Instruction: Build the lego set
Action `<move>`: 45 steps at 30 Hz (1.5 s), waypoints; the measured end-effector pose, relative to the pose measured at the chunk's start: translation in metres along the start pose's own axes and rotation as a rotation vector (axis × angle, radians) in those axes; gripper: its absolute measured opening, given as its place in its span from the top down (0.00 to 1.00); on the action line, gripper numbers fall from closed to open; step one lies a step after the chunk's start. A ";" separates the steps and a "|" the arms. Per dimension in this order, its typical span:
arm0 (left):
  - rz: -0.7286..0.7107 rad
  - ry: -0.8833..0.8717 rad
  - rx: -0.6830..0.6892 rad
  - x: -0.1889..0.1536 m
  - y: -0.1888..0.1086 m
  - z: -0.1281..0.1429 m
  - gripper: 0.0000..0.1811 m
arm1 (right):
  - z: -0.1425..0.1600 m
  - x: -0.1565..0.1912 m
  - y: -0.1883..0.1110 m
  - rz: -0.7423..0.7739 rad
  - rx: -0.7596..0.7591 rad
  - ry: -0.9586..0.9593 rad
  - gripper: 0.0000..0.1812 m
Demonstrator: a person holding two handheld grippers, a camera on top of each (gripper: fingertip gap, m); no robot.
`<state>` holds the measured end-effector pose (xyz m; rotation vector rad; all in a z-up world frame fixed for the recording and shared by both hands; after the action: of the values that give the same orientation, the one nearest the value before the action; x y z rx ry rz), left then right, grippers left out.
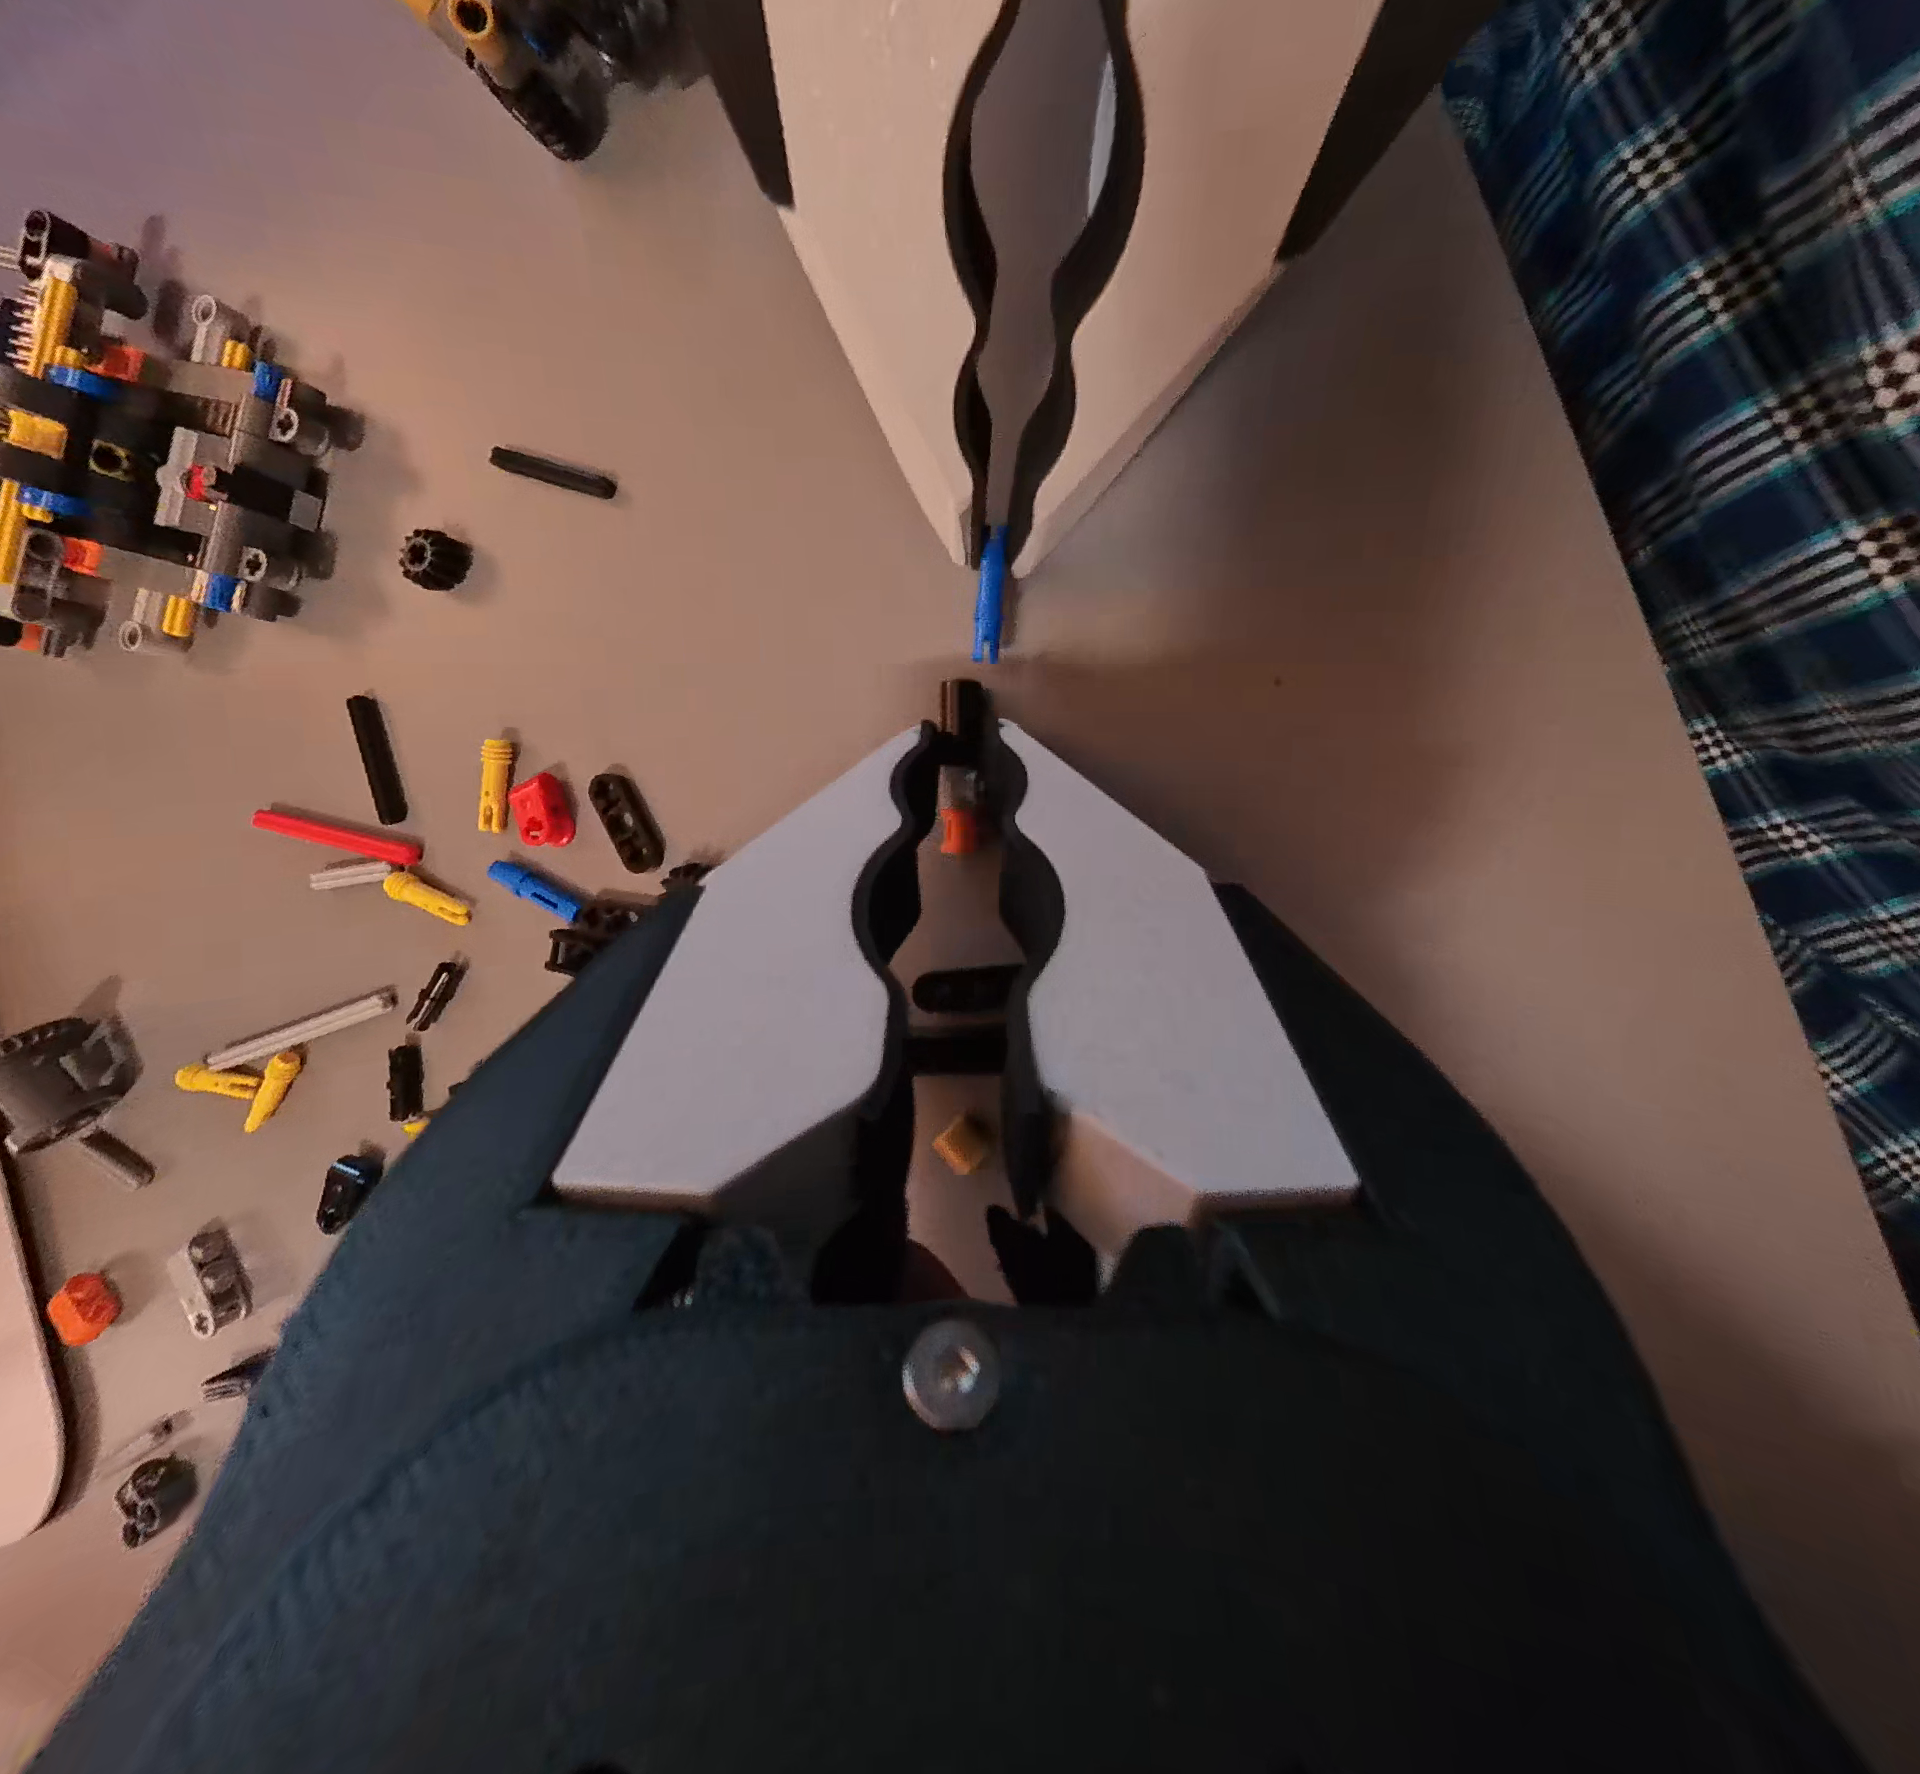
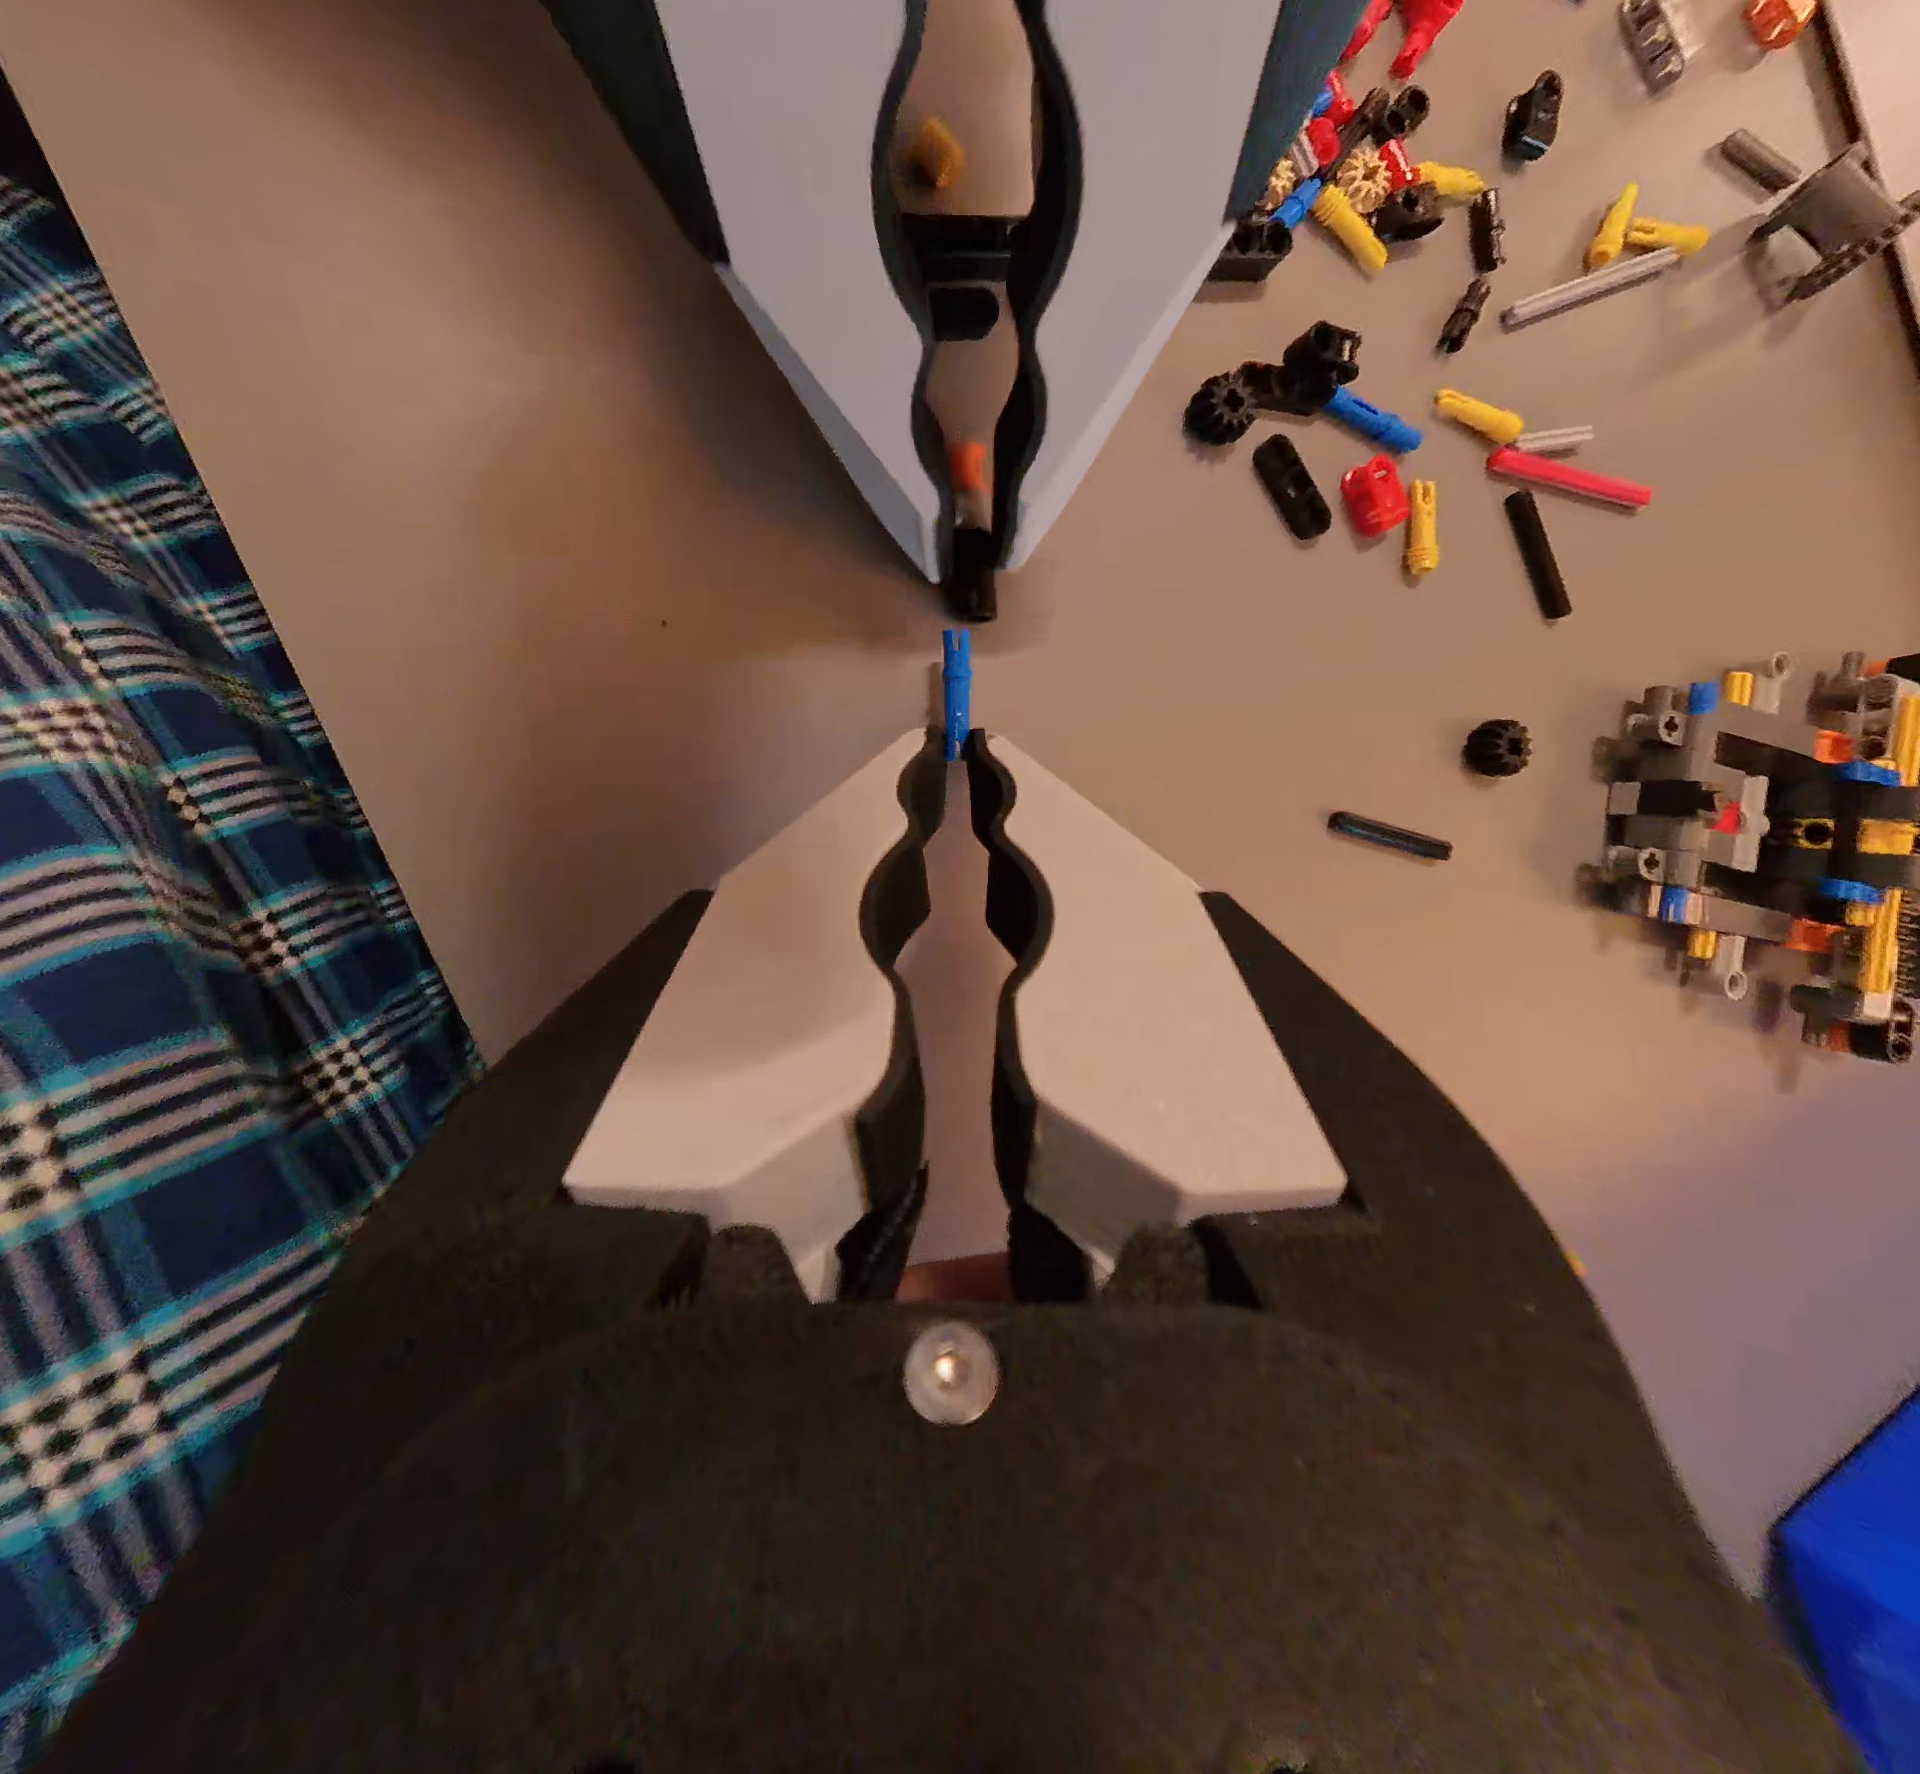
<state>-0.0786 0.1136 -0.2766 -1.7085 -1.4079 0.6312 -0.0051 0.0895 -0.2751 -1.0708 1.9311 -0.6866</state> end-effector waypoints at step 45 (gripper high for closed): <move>-0.214 -0.072 -0.106 -0.014 -0.005 0.004 0.97 | -0.006 -0.007 0.007 0.012 -0.035 -0.183 0.99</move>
<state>-0.0882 0.1013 -0.2767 -1.6011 -1.6742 0.5109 -0.0106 0.0996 -0.2740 -1.1029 1.7963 -0.5310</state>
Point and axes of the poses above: each gripper's, where its closed fingertips meet, y out along the fingers, z out of its underside, x = y × z across the jaws, the point moved 5 cm from there along -y, back along the fingers, and after that the axes turned 9 degrees about z, right-handed, at the moved point
